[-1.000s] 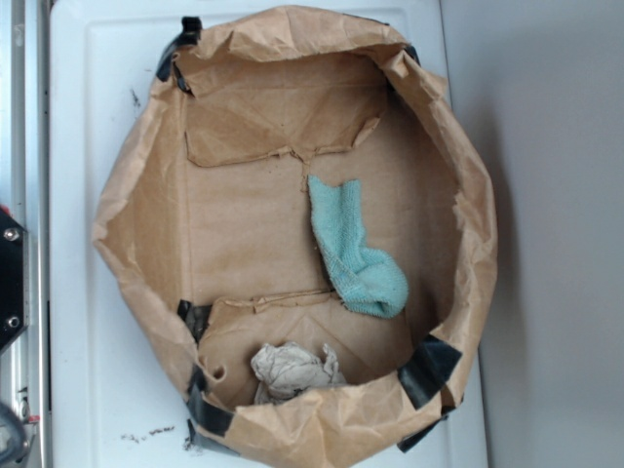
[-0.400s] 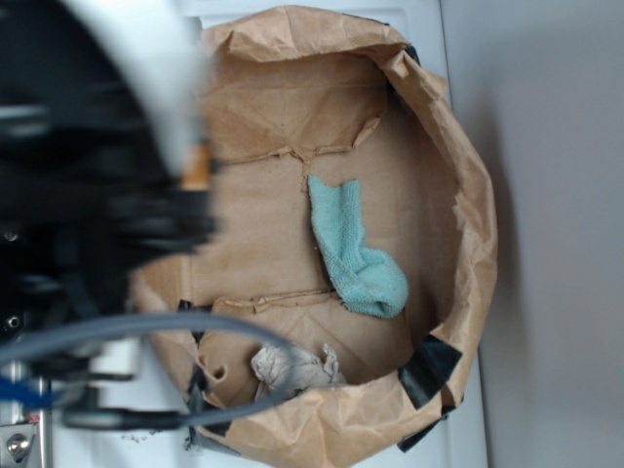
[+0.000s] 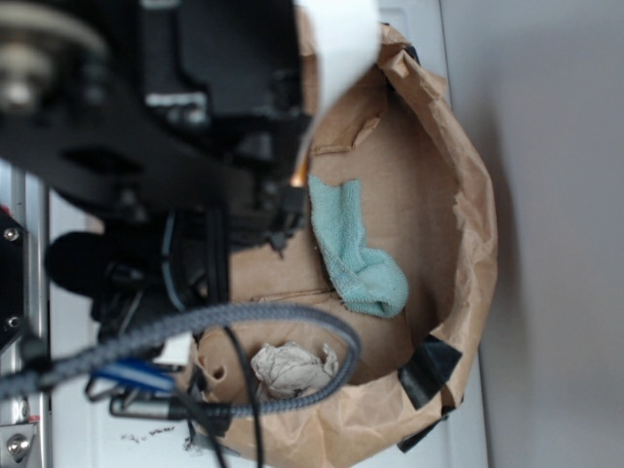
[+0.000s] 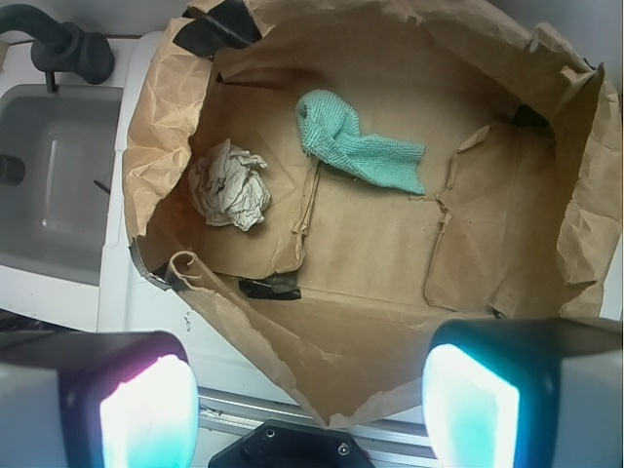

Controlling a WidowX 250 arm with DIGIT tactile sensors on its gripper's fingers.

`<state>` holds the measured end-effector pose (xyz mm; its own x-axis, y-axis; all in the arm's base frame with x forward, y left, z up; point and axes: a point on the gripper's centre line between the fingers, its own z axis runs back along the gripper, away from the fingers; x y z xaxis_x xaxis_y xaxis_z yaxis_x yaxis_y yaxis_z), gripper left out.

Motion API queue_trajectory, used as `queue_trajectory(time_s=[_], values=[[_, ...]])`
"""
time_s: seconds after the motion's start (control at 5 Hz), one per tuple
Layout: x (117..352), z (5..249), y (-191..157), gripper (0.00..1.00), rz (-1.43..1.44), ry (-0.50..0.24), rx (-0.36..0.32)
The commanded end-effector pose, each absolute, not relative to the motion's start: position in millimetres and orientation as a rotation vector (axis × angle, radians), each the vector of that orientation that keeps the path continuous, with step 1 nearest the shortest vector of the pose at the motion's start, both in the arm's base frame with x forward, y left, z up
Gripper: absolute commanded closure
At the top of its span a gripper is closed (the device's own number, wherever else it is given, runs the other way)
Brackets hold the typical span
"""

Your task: Grab the white paper.

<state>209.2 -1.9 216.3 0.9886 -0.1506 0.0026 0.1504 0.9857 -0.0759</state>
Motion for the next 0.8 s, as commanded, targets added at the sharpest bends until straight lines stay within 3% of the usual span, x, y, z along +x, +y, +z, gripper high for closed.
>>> queue_trajectory(time_s=[0.0,0.4,0.6], values=[[251.4,188.8,21.5,0.0,-0.338,-0.048,0.004],[276.6,149.7,28.3,0.0,-0.569,-0.058,0.016],[266.7,115.9,10.6,0.0,-0.758,-0.063,0.042]])
